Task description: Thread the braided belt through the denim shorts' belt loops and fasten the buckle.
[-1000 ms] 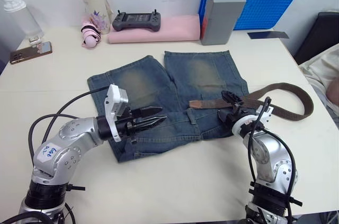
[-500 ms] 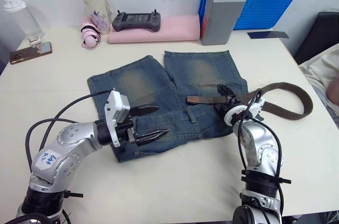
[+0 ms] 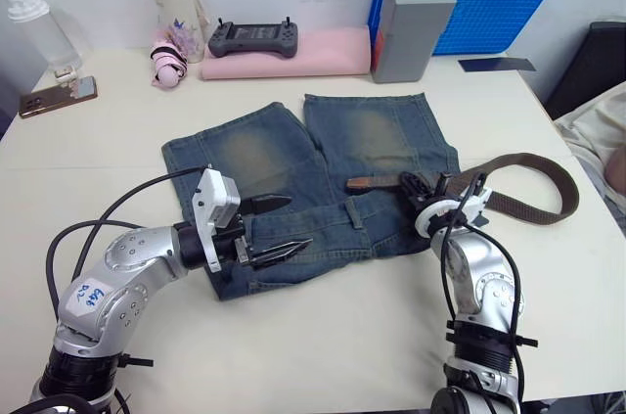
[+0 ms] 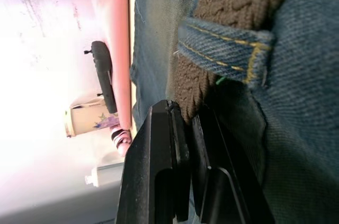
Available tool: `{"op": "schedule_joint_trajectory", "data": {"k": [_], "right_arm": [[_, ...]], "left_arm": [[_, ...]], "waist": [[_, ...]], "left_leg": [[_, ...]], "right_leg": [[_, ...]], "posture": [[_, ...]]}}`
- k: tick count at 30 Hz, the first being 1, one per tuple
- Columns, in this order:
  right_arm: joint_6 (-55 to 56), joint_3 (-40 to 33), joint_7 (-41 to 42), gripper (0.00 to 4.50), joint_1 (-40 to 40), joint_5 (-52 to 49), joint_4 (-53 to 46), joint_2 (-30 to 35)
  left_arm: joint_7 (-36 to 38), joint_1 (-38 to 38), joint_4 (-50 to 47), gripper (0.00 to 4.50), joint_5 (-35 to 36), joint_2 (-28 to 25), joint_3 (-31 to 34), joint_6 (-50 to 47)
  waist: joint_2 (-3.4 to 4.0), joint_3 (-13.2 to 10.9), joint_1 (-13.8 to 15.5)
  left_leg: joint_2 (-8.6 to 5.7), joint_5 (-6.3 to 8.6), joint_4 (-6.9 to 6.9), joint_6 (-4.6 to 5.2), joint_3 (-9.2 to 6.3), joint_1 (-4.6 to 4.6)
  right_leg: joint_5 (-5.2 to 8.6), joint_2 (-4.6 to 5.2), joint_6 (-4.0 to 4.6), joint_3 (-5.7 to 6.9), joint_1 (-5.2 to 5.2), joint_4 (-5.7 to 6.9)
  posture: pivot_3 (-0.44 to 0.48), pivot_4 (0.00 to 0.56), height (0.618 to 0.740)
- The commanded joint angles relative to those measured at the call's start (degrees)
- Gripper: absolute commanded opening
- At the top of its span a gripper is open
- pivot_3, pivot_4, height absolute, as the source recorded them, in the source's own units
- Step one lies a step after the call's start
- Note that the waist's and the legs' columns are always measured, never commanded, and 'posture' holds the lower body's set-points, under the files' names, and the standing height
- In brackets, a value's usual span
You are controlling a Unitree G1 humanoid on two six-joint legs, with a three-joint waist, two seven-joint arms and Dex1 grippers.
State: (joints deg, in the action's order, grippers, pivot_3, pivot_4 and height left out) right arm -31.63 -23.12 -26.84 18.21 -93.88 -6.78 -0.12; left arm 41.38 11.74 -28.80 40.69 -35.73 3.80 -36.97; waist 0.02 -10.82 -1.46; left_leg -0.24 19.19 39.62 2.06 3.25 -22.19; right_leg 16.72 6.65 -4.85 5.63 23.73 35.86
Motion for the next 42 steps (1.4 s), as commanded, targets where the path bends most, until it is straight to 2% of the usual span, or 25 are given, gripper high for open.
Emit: {"op": "schedule_joint_trajectory", "data": {"k": [1, 7, 13, 19, 26, 32, 35, 42], "right_arm": [[-4.5, -1.1, 0.8, 0.05, -1.9, -8.6, -5.1, 5.3], [-9.6, -1.7, 2.0, 0.05, -4.2, -18.4, -4.0, 14.7], [-15.5, 0.6, 6.4, 0.05, -3.0, -18.5, 0.1, 20.6], [-17.1, 2.8, 14.4, 0.05, -2.9, -10.4, 2.9, 24.3], [-16.4, 1.5, 20.0, 0.05, -1.9, -6.1, 2.5, 25.2], [-17.1, 1.9, 23.2, 0.05, -3.0, -2.3, -3.2, 27.3], [-16.8, 3.5, 24.9, 0.05, -4.2, 3.1, -7.4, 28.7], [-14.3, 5.3, 27.2, 0.05, -6.8, 11.8, -14.1, 28.1]], "left_arm": [[0.3, 0.3, -1.5, 4.50, -0.1, 0.2, 0.1, 1.1], [0.8, 0.6, -1.0, 4.50, 0.0, 0.2, 0.0, 1.1], [1.1, 0.8, -0.9, 4.50, 0.0, 0.0, 0.0, 0.8], [1.1, 1.0, -1.2, 4.50, 0.4, -0.6, 0.8, 0.2], [1.0, 0.9, -1.4, 4.50, 0.8, -1.3, 1.6, -0.2], [1.0, 1.1, -1.3, 4.50, 0.8, -1.4, 1.8, -0.3], [1.0, 1.3, -1.2, 4.50, 0.8, -1.3, 1.7, -0.4], [1.0, 1.5, -1.2, 4.50, 0.9, -1.3, 1.7, -0.7]], "waist": [[0.09, -0.1, 0.0], [0.13, -0.1, 0.0], [0.16, -0.1, 0.1], [0.16, -0.1, 0.3], [0.17, -0.1, 1.4], [0.16, -0.1, 1.6], [0.16, -0.1, 1.6], [0.16, -0.1, 1.5]], "left_leg": [[0.00, 0.01, 0.00, 0.01, 0.01, 0.00], [0.00, 0.01, -0.02, 0.02, 0.02, 0.00], [0.01, 0.01, -0.01, 0.02, 0.05, 0.02], [0.01, 0.01, -0.01, 0.03, 0.05, 0.01], [0.01, 0.01, -0.02, 0.03, 0.06, 0.01], [0.00, 0.01, -0.01, 0.03, 0.05, -0.02], [0.00, 0.02, -0.02, 0.03, 0.03, -0.02], [0.00, 0.01, -0.02, 0.02, 0.03, -0.01]], "right_leg": [[0.00, 0.01, 0.00, 0.00, 0.00, -0.01], [0.00, 0.00, 0.00, 0.02, -0.01, -0.03], [0.00, -0.02, 0.00, 0.01, -0.01, -0.02], [0.00, -0.02, 0.00, 0.03, -0.01, -0.04], [0.00, -0.03, -0.01, 0.03, -0.01, -0.07], [-0.01, -0.01, -0.02, 0.06, -0.02, -0.11], [-0.01, -0.02, -0.01, 0.09, -0.02, -0.13], [-0.01, -0.02, -0.02, 0.10, -0.04, -0.15]], "posture": [[0.000, 0.150, 0.712], [0.000, 0.150, 0.712], [0.000, 0.150, 0.712], [0.000, 0.150, 0.712], [0.000, 0.150, 0.712], [0.000, 0.150, 0.712], [0.000, 0.150, 0.712], [0.000, 0.150, 0.712]]}}
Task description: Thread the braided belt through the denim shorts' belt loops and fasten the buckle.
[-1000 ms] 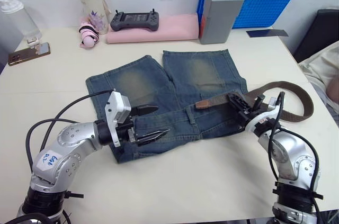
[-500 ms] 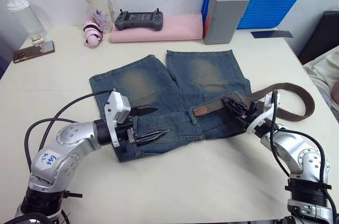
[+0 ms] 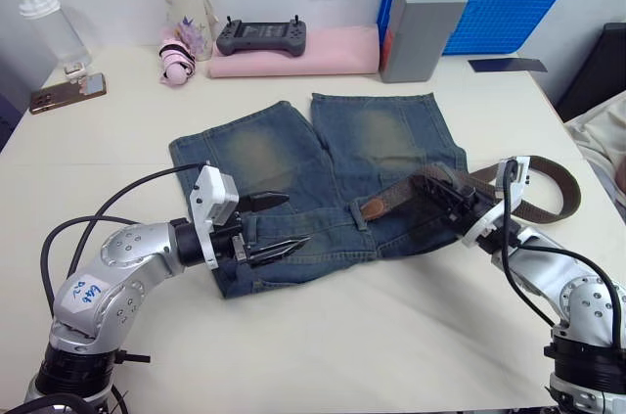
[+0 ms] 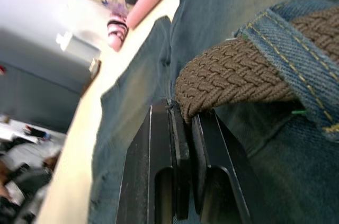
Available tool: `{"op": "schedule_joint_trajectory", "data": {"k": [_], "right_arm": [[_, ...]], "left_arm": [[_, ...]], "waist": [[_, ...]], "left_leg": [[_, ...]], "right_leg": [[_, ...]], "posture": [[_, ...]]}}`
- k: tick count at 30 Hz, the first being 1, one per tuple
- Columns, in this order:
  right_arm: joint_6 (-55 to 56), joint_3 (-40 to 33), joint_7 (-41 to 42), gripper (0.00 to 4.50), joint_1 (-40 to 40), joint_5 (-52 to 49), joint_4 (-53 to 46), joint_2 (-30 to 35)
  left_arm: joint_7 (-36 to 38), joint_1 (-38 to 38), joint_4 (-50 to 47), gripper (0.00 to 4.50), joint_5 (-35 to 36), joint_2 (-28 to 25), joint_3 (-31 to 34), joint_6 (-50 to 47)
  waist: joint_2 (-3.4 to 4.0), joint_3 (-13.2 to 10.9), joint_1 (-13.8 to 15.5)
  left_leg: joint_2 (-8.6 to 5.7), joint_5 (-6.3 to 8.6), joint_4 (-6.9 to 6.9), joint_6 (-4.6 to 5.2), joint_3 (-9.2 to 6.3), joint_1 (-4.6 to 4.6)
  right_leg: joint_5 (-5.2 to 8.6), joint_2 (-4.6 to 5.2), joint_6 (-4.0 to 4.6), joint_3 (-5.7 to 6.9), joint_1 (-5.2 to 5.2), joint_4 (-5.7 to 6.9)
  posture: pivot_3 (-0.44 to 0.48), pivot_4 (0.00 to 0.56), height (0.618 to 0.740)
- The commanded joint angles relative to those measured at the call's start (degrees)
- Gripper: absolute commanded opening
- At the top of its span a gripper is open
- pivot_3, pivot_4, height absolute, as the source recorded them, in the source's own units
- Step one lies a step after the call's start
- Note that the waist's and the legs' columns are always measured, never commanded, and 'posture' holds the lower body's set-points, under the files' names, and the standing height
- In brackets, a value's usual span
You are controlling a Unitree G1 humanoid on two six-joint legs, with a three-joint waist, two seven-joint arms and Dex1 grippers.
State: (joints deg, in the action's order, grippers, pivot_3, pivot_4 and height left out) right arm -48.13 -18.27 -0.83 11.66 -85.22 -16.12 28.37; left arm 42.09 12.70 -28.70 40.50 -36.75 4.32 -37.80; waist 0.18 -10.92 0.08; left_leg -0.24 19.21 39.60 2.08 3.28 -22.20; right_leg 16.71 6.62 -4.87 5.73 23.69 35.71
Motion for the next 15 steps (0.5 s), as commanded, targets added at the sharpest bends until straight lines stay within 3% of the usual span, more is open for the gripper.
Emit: {"op": "schedule_joint_trajectory", "data": {"k": [1, 15], "right_arm": [[2.7, 0.6, 1.1, 0.05, -0.3, 3.9, -5.2, -0.9], [2.8, 6.3, 1.2, 0.05, -1.6, 11.6, -9.3, -4.7]], "left_arm": [[0.3, 0.6, -1.3, 4.50, 1.1, -0.3, 1.2, 0.1], [0.2, 0.9, -1.1, 4.50, 0.9, -0.2, 1.2, 0.1]], "waist": [[0.00, 0.0, 0.0], [0.00, 0.0, -0.1]], "left_leg": [[0.00, 0.00, 0.00, 0.00, 0.00, 0.00], [0.00, -0.02, -0.01, -0.04, -0.01, 0.01]], "right_leg": [[0.00, 0.00, 0.00, 0.00, 0.00, 0.00], [0.00, -0.02, 0.00, 0.01, 0.00, 0.01]], "posture": [[0.000, 0.150, 0.712], [0.000, 0.150, 0.712]]}}
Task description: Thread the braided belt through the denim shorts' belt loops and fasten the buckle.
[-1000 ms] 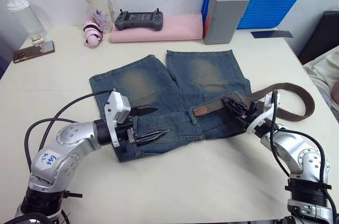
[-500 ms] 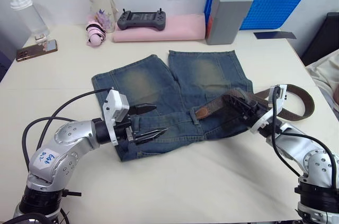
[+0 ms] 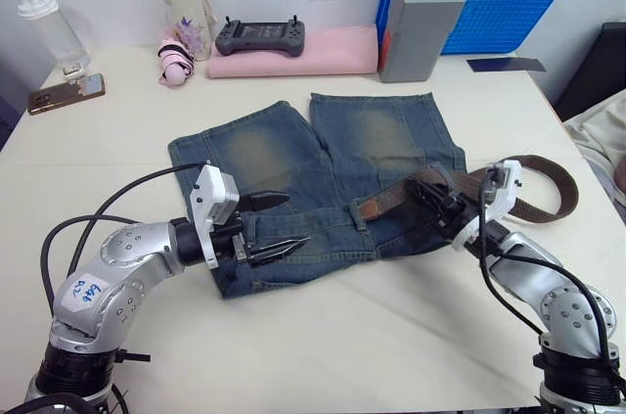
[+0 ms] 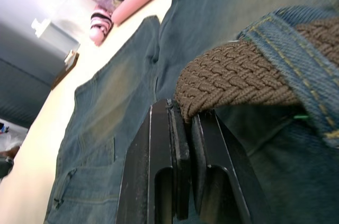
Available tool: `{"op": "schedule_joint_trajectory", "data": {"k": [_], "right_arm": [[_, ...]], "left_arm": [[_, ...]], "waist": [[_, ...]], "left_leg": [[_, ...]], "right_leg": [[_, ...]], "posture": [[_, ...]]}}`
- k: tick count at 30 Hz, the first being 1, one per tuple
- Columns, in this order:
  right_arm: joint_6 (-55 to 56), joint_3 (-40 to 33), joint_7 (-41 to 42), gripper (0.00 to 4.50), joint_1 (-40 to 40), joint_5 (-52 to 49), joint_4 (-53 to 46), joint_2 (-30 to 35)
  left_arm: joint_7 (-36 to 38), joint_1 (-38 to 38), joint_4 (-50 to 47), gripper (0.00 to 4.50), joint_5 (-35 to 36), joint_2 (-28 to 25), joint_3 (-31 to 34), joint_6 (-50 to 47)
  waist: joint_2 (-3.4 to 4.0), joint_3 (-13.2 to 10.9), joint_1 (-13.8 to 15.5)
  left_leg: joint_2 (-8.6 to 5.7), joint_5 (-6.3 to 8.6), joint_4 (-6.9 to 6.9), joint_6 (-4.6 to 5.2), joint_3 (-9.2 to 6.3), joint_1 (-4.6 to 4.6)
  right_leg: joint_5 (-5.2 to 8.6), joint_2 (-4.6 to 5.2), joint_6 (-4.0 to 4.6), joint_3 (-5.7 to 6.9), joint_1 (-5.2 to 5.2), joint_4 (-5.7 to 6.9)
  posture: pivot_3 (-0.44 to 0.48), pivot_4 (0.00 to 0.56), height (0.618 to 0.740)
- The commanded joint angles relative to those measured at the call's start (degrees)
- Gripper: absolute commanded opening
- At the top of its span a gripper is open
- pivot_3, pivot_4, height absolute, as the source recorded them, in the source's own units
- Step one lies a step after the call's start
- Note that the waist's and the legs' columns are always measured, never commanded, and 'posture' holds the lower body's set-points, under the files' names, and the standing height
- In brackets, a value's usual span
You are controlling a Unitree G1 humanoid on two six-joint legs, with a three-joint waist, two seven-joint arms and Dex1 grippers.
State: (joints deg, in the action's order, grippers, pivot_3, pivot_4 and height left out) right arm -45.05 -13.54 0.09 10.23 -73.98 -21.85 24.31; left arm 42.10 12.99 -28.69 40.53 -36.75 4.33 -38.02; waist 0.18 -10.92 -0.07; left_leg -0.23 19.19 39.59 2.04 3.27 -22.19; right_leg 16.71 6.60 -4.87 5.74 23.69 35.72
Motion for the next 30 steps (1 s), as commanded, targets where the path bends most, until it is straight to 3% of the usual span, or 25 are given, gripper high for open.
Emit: {"op": "schedule_joint_trajectory", "data": {"k": [1, 7, 12, 16, 20, 23, 30], "right_arm": [[-0.6, 2.3, -0.1, 0.05, -0.4, 0.6, -3.8, -1.0], [-1.9, 5.3, -2.4, 0.05, -1.0, 1.4, -3.6, -3.2], [-4.3, 7.8, -5.5, 0.05, -2.3, 1.8, -1.8, -5.6], [-5.3, 7.9, -7.3, 0.05, -2.4, 1.6, -1.1, -6.9], [-5.5, 7.7, -7.5, 0.05, -2.3, 1.7, -0.6, -7.6], [-5.7, 7.6, -7.5, 0.05, -2.2, 1.7, -0.5, -8.1], [-6.0, 7.7, -7.9, 0.05, -2.6, 2.0, -1.4, -8.7]], "left_arm": [[0.2, 0.5, -1.1, 4.50, 0.7, -0.3, 1.2, 0.4], [0.7, 0.4, -0.4, 4.50, -2.2, -0.8, 0.0, 2.3], [3.6, 0.2, 2.1, 4.50, -11.6, -2.5, -4.1, 10.9], [7.6, 0.2, 7.0, 4.50, -23.5, -4.3, -8.4, 27.8], [11.0, 1.7, 13.9, 4.50, -30.6, -4.1, -10.6, 44.9], [9.0, 5.3, 20.9, 4.50, -37.2, -1.8, -12.7, 58.4], [6.1, 13.7, 32.0, 4.50, -43.6, 4.3, -16.7, 74.5]], "waist": [[0.00, 0.0, 0.0], [0.00, 0.0, 0.0], [0.00, 0.0, 0.0], [0.00, 0.0, 0.0], [0.01, 0.0, 0.0], [0.01, 0.0, 0.0], [-0.05, 0.0, 0.0]], "left_leg": [[0.00, 0.00, 0.00, 0.00, 0.00, 0.00], [0.00, 0.00, 0.00, -0.01, -0.02, 0.00], [-0.01, 0.00, 0.00, -0.01, -0.01, 0.01], [-0.02, 0.00, -0.01, -0.01, 0.03, 0.01], [0.00, 0.01, -0.05, -0.01, 0.01, 0.03], [0.00, 0.02, -0.05, 0.00, 0.01, 0.03], [0.00, 0.04, -0.07, 0.04, 0.04, 0.02]], "right_leg": [[0.00, 0.00, 0.00, 0.00, 0.00, 0.00], [0.00, 0.00, 0.00, 0.01, -0.01, 0.00], [0.00, -0.01, 0.00, 0.02, -0.01, 0.00], [0.00, -0.01, 0.01, 0.01, 0.00, 0.00], [0.01, 0.01, 0.02, 0.01, 0.00, -0.02], [0.01, 0.03, 0.02, 0.02, 0.01, -0.03], [0.00, 0.05, 0.00, 0.07, 0.00, -0.02]], "posture": [[0.000, 0.150, 0.712], [0.000, 0.150, 0.712], [0.000, 0.150, 0.712], [0.000, 0.150, 0.712], [0.000, 0.150, 0.712], [0.000, 0.150, 0.712], [0.000, 0.150, 0.712]]}}
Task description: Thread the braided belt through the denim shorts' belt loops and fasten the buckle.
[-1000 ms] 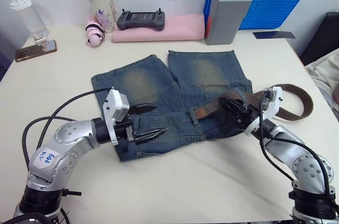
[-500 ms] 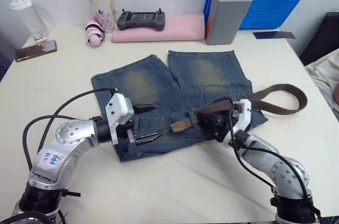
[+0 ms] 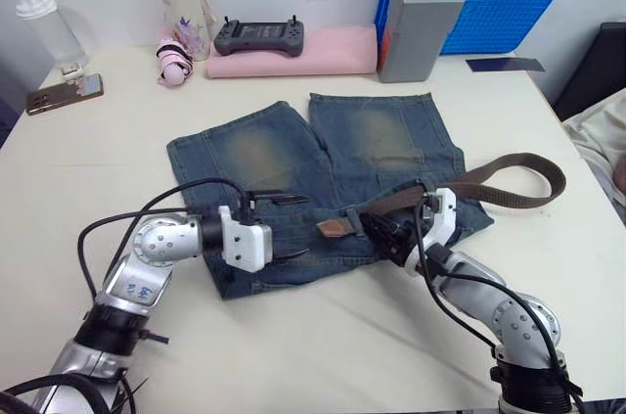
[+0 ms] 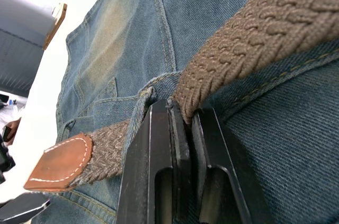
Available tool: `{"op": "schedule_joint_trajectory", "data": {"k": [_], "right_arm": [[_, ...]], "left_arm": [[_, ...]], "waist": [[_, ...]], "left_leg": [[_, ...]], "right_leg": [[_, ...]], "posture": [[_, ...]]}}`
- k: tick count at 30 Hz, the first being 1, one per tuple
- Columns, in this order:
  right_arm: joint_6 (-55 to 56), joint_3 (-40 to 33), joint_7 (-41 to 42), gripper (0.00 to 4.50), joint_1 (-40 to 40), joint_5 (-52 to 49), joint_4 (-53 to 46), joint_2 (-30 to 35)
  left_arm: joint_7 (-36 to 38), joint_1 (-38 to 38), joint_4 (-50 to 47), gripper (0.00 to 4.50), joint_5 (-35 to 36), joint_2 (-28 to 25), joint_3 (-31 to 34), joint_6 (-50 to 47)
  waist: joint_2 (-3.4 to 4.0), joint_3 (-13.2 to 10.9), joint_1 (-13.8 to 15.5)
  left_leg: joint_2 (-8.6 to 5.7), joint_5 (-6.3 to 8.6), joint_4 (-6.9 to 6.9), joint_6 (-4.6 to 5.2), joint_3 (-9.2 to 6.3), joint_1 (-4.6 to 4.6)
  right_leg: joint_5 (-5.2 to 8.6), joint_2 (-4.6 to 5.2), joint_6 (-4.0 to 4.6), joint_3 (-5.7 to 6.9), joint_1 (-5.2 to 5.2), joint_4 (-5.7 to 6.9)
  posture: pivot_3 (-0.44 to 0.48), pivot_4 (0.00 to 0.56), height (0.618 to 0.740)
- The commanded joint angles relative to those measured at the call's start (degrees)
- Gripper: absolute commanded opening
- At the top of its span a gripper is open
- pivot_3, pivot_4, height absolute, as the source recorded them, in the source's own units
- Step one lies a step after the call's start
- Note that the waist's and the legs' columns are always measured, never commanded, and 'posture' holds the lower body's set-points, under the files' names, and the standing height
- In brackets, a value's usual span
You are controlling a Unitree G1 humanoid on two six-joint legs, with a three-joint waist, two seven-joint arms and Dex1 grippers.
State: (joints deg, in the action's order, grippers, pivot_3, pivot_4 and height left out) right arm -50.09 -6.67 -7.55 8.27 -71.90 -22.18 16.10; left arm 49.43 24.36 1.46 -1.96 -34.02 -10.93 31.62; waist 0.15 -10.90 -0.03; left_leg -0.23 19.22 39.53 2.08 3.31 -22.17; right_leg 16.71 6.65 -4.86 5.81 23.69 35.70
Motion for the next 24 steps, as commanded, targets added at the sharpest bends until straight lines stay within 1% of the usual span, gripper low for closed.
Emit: {"op": "schedule_joint_trajectory", "data": {"k": [1, 5, 8, 10, 11, 13, 14, 15, 16, 17, 24], "right_arm": [[-0.9, 0.8, -0.3, 0.05, -0.7, 0.0, -1.2, -0.6], [-0.9, 0.6, -0.6, 0.05, -0.9, -0.1, -1.8, -0.4], [-0.7, 0.5, -0.9, 0.00, -1.1, -0.2, -2.1, -0.5], [-0.7, 0.5, -1.3, 0.00, -1.1, -0.3, -2.5, -0.6], [-0.7, 0.5, -1.5, 0.00, -1.1, -0.4, -2.7, -0.7], [-0.7, 0.5, -1.7, 0.00, -1.0, -0.6, -2.9, -0.8], [-0.7, 0.5, -1.7, 0.00, -1.0, -0.6, -2.9, -0.8], [-0.7, 0.5, -1.8, 0.00, -1.0, -0.6, -3.0, -0.8], [-0.7, 0.5, -1.8, 0.00, -1.0, -0.6, -3.0, -0.8], [-0.6, 0.4, -1.9, 0.00, -1.0, -0.6, -3.0, -0.9], [-0.5, 0.1, -1.9, 0.00, -0.7, -0.5, -2.8, -0.7]], "left_arm": [[-1.0, 2.9, 2.4, 4.50, -1.0, 1.9, -1.7, 5.6], [-0.5, 4.3, 4.5, 4.50, -1.2, 2.7, -3.1, 7.2], [-0.5, 4.6, 5.9, 3.70, -1.6, 2.7, -3.8, 7.3], [-0.2, 4.8, 6.8, 2.91, -1.7, 2.6, -4.3, 7.7], [-0.2, 4.8, 7.2, 2.38, -2.0, 2.6, -4.5, 7.6], [-0.3, 4.9, 7.5, 1.64, -2.4, 2.9, -4.8, 7.5], [-0.3, 5.0, 7.6, 1.08, -2.6, 3.0, -4.9, 7.5], [-0.3, 5.1, 7.6, 0.66, -2.8, 3.1, -5.1, 7.5], [-0.4, 5.2, 7.8, 0.14, -3.1, 3.1, -5.3, 7.5], [-0.5, 5.2, 7.9, 0.06, -3.2, 3.2, -5.5, 7.6], [-1.1, 5.8, 9.3, 0.06, -5.4, 3.1, -6.1, 7.9]], "waist": [[-0.03, 0.0, -0.1], [-0.03, 0.0, -0.1], [-0.03, 0.0, -0.1], [-0.03, 0.0, -0.1], [-0.03, 0.0, -0.1], [-0.03, 0.0, -0.1], [-0.03, 0.0, -0.1], [-0.03, 0.0, 0.0], [-0.03, 0.0, 0.0], [-0.04, 0.0, 0.0], [-0.04, 0.0, 0.0]], "left_leg": [[0.00, 0.00, 0.00, 0.00, 0.00, 0.00], [0.01, -0.01, 0.00, -0.01, 0.02, 0.01], [0.00, -0.01, 0.01, -0.01, 0.02, 0.01], [0.00, -0.01, 0.01, 0.00, 0.02, 0.01], [0.00, -0.01, 0.01, 0.00, 0.01, 0.01], [0.00, -0.01, 0.01, 0.00, 0.00, 0.01], [0.00, -0.01, 0.01, 0.00, 0.00, 0.01], [0.00, -0.01, 0.01, 0.00, 0.00, 0.01], [0.00, -0.01, 0.01, 0.00, 0.01, 0.01], [0.00, -0.01, 0.01, 0.00, 0.01, 0.00], [0.00, -0.01, 0.01, 0.00, 0.01, 0.01]], "right_leg": [[0.00, -0.01, 0.00, 0.01, 0.00, 0.00], [0.00, -0.02, 0.00, 0.01, 0.01, 0.02], [0.00, -0.02, -0.01, 0.02, -0.01, 0.03], [0.00, -0.02, -0.01, 0.02, -0.01, 0.03], [0.00, -0.02, -0.01, 0.02, 0.00, 0.03], [0.00, -0.02, -0.01, 0.03, 0.00, 0.03], [0.00, -0.03, -0.01, 0.03, 0.00, 0.03], [0.00, -0.03, -0.01, 0.03, 0.00, 0.03], [0.00, -0.03, -0.01, 0.03, -0.01, 0.03], [0.00, -0.02, -0.01, 0.03, -0.01, 0.03], [-0.01, -0.02, -0.01, 0.03, -0.01, 0.03]], "posture": [[0.000, 0.150, 0.712], [0.000, 0.150, 0.712], [0.000, 0.150, 0.712], [0.000, 0.150, 0.712], [0.000, 0.150, 0.712], [0.000, 0.150, 0.712], [0.000, 0.150, 0.712], [0.000, 0.150, 0.712], [0.000, 0.150, 0.712], [0.000, 0.150, 0.712], [0.000, 0.150, 0.712]]}}
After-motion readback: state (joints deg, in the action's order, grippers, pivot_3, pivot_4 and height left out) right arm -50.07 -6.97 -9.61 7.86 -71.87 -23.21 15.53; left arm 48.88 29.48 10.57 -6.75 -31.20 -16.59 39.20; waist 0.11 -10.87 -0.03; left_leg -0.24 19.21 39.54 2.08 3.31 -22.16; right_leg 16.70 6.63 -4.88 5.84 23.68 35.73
